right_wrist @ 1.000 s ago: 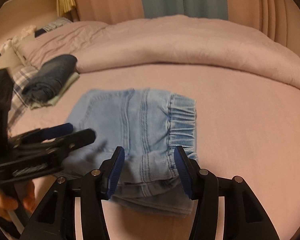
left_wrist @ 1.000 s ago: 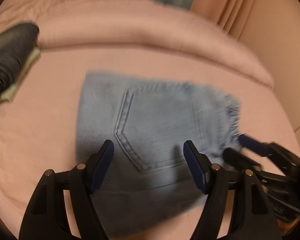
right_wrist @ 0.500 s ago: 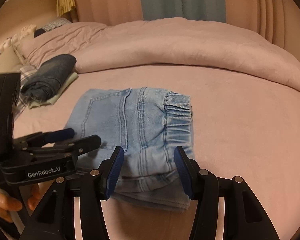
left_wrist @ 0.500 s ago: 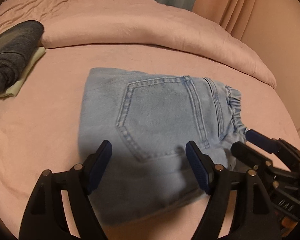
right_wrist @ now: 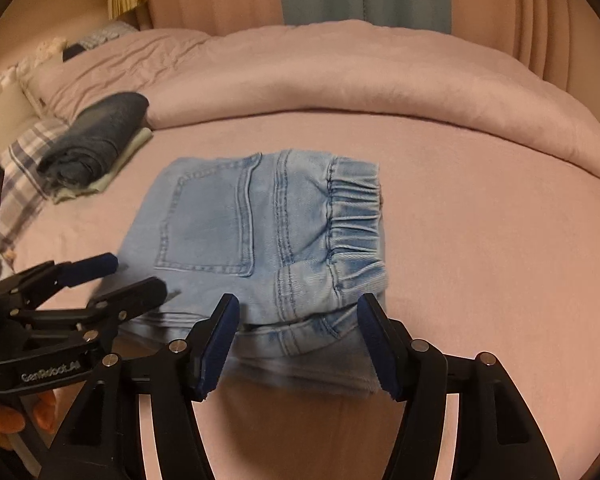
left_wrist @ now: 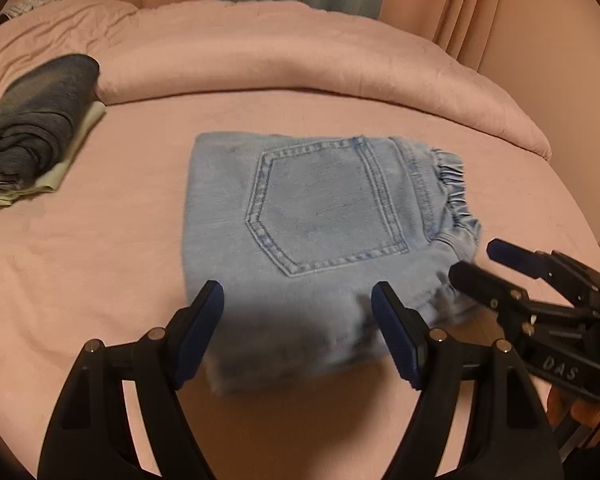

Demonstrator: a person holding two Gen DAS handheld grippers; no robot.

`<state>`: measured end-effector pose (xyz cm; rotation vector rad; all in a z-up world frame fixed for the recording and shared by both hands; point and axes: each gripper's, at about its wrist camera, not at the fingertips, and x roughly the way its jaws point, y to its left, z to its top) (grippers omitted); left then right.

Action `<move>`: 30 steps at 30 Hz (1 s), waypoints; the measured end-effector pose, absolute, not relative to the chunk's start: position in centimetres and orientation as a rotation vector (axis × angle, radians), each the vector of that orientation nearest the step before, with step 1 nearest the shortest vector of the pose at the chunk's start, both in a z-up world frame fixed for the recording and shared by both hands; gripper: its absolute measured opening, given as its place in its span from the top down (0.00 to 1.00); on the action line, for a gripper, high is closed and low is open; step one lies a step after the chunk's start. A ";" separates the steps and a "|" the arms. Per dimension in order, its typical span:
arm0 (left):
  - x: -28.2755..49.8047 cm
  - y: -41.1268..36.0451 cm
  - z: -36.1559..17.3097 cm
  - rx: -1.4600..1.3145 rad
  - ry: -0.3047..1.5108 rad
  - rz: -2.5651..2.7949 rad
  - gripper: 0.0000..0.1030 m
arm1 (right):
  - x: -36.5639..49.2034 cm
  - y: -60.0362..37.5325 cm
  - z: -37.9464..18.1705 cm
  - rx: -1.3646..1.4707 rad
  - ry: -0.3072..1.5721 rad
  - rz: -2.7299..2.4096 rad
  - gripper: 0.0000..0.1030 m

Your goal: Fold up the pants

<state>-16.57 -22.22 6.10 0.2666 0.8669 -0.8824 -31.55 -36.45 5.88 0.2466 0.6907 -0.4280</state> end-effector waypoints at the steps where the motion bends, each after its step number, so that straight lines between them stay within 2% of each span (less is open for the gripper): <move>1: -16.9 -21.8 6.6 0.266 0.855 -0.881 0.26 | -31.9 -36.2 6.1 0.239 0.684 -0.437 0.39; 3: -17.4 -21.2 7.5 0.256 0.839 -0.875 0.24 | -32.4 -35.9 6.6 0.242 0.668 -0.432 0.39; 6: -18.4 -20.0 9.3 0.240 0.806 -0.867 0.15 | -33.2 -35.1 7.7 0.235 0.645 -0.434 0.39; 11: -20.4 -18.0 12.2 0.221 0.786 -0.884 0.14 | -35.3 -33.2 10.5 0.206 0.593 -0.436 0.39; 12: -21.0 -17.7 12.9 0.226 0.781 -0.871 0.10 | -35.8 -32.8 11.1 0.198 0.583 -0.438 0.38; 13: -21.3 -17.4 13.5 0.232 0.777 -0.855 0.02 | -36.3 -32.3 11.8 0.190 0.574 -0.444 0.35; 14: -21.8 -16.9 14.1 0.232 0.766 -0.838 0.00 | -36.6 -32.0 12.2 0.184 0.567 -0.449 0.29; 16: -22.3 -16.0 15.4 0.213 0.753 -0.824 0.01 | -37.6 -31.1 13.4 0.176 0.549 -0.456 0.24; 21: -23.4 -14.1 17.5 0.185 0.771 -0.775 0.01 | -39.5 -30.2 15.3 0.183 0.530 -0.467 0.20; 25: -24.5 -13.2 18.7 0.212 0.787 -0.741 0.01 | -40.8 -29.7 16.4 0.193 0.516 -0.486 0.11; 30: -26.6 -12.7 20.3 0.262 0.754 -0.718 0.01 | -42.3 -29.2 17.6 0.207 0.516 -0.495 0.10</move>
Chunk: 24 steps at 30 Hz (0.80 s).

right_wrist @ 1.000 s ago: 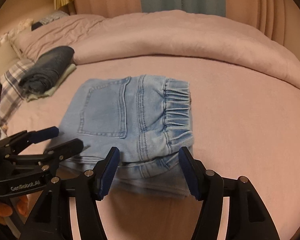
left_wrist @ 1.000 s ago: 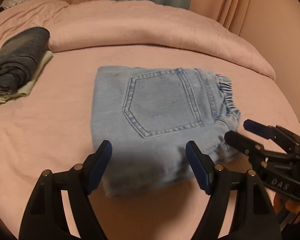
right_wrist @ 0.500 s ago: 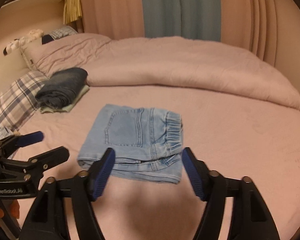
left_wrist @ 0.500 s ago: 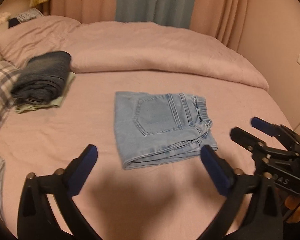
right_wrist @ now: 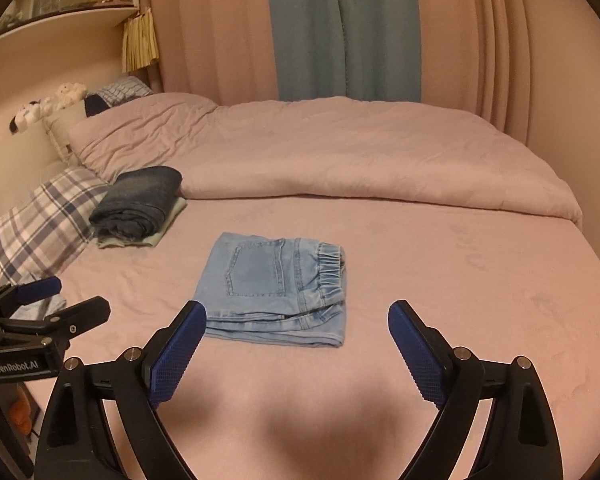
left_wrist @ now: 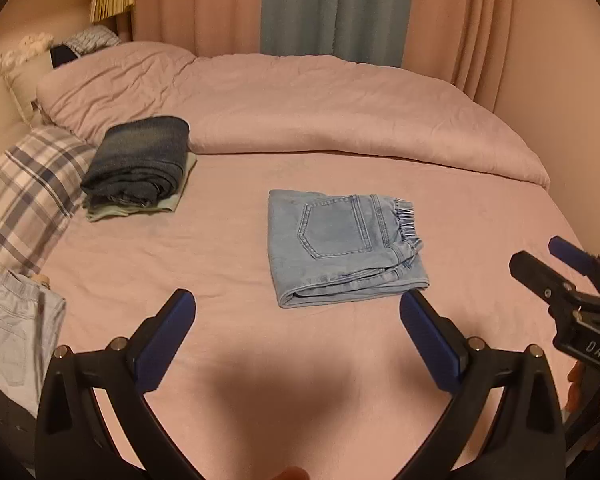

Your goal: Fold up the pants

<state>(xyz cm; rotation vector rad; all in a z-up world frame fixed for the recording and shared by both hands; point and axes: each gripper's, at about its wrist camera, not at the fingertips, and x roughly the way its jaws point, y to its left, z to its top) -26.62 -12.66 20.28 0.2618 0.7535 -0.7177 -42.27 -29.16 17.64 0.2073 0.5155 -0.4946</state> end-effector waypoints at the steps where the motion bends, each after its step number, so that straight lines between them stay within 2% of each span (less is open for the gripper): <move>1: -26.9 -12.6 20.5 0.262 0.754 -0.716 0.01 | -42.6 -29.0 17.9 0.208 0.516 -0.498 0.10; 11: -29.4 -12.6 22.9 0.287 0.721 -0.700 0.01 | -44.7 -28.0 20.0 0.221 0.521 -0.487 0.10; 24: -30.4 -13.6 23.0 0.317 0.711 -0.711 0.01 | -45.3 -27.5 20.6 0.211 0.524 -0.505 0.10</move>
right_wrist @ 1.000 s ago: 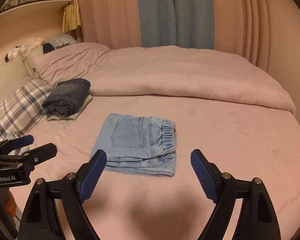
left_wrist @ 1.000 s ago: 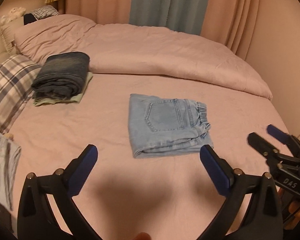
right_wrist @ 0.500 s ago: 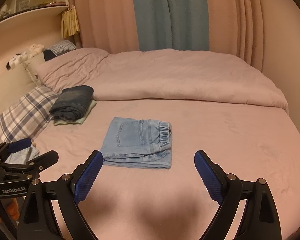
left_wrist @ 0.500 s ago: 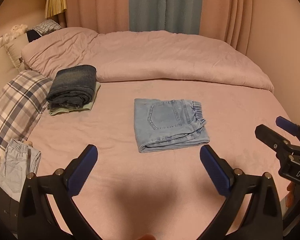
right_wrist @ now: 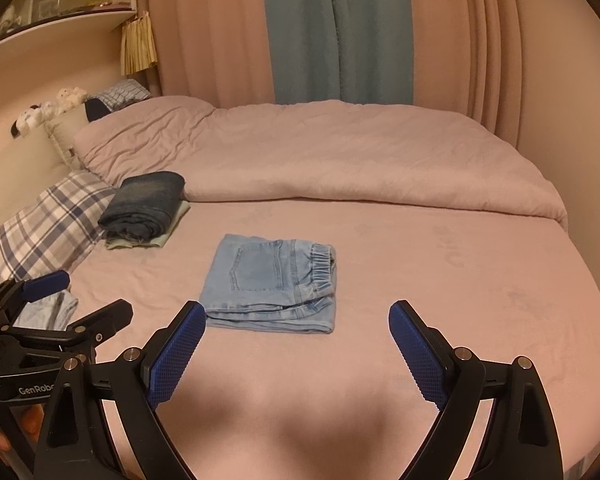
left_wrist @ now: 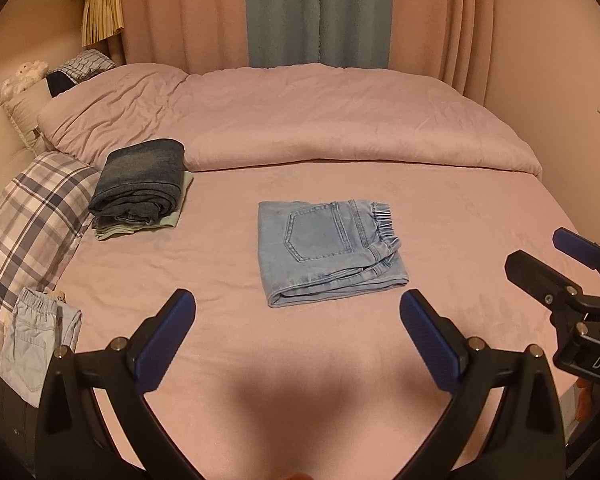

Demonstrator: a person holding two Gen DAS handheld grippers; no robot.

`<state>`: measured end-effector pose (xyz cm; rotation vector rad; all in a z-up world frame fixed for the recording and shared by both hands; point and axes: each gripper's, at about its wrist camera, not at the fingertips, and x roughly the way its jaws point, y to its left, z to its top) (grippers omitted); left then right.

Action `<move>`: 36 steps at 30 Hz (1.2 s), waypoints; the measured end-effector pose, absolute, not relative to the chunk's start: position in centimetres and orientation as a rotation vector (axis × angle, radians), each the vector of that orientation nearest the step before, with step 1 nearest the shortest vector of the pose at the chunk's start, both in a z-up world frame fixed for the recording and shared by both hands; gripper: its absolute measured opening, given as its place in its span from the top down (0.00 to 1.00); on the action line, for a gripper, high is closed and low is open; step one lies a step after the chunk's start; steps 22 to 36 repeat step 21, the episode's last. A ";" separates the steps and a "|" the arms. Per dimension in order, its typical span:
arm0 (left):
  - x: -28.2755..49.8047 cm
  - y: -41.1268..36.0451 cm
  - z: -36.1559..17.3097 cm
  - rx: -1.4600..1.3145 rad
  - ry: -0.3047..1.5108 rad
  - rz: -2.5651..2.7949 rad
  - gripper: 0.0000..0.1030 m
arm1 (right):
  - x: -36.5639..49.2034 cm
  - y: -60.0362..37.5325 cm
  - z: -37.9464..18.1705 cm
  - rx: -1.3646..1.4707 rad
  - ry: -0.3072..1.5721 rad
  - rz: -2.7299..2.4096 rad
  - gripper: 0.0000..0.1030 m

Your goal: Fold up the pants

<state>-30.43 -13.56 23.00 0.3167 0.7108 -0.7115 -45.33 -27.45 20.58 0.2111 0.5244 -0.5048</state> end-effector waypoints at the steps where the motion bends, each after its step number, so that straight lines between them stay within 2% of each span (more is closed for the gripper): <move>1: -30.4 -13.5 23.0 0.314 0.711 -0.712 0.01 | -45.3 -27.5 20.6 0.212 0.525 -0.505 0.10; 36: -30.4 -14.0 22.5 0.326 0.730 -0.709 0.01 | -45.0 -27.4 20.4 0.207 0.530 -0.508 0.10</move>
